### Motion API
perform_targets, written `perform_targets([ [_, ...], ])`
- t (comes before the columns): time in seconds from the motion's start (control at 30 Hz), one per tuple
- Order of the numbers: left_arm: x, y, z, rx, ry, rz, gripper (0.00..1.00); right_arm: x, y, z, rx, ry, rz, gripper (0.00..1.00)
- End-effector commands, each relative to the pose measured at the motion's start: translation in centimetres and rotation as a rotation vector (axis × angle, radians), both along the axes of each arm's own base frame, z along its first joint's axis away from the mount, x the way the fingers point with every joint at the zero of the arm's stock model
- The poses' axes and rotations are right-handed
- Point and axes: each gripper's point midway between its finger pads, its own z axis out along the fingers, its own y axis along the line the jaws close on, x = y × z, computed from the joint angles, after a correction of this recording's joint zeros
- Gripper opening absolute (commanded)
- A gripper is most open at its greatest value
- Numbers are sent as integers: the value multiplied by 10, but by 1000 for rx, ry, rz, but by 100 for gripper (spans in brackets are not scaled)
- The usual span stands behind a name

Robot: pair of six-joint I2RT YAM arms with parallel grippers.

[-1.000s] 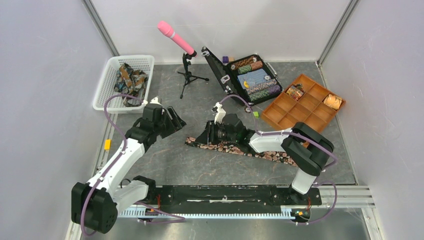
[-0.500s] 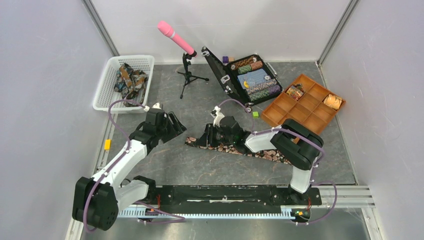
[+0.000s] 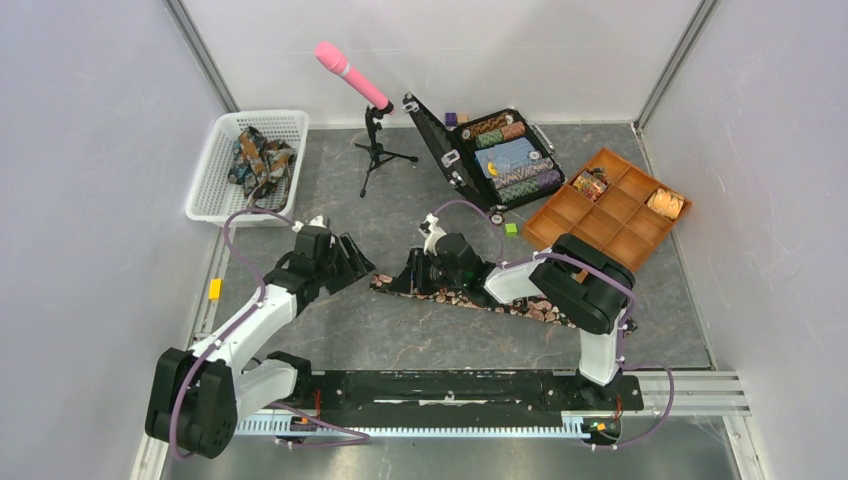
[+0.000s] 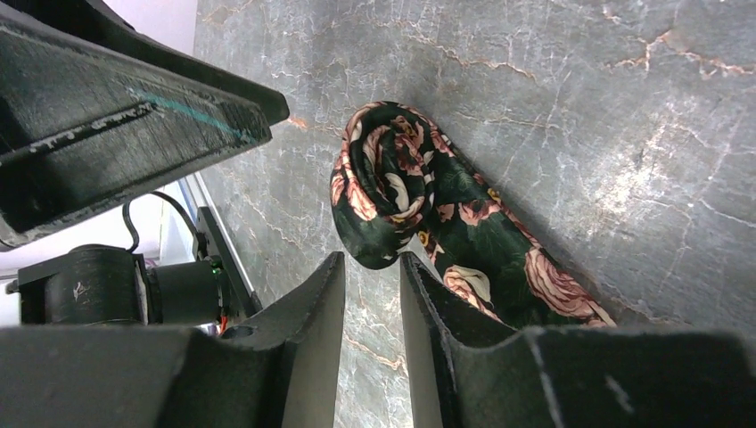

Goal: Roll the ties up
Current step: Roll the tie at the center of the board.

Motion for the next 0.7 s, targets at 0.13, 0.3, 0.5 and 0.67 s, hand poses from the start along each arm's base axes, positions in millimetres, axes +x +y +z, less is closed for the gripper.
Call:
perform_targets([
  [0.13,3,-8,-1,-59,-39,-13,70,16,4,5,26,-19,-44,32],
  [0.3,4,-10,0,-66,-51,-22,70,17,5,10,39,-28,-44,32],
  [0.5,6,-7,2,-51,-59,-15,70,19,7,21,59,-38,-46,33],
  [0.67,6,-4,3,-31,-59,-14,70,22,9,19,58,-28,-50,38],
])
